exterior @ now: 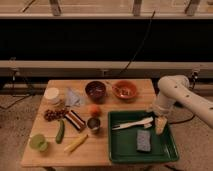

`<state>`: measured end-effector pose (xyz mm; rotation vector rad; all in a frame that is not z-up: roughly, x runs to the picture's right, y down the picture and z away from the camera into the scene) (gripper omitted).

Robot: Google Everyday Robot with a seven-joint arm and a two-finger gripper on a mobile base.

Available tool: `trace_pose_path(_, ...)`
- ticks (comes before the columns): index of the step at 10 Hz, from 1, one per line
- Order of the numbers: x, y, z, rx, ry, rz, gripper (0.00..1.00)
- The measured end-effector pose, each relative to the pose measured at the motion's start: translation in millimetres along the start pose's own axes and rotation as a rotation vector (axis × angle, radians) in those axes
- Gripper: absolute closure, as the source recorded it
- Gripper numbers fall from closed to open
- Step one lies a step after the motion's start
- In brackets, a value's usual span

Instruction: Place brush in tray

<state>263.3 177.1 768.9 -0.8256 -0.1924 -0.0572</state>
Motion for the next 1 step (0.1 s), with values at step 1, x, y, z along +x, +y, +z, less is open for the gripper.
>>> trace_pose_path(1, -0.4, 0.6, 0.5, -0.002, -0.001, -0.002, 0.20)
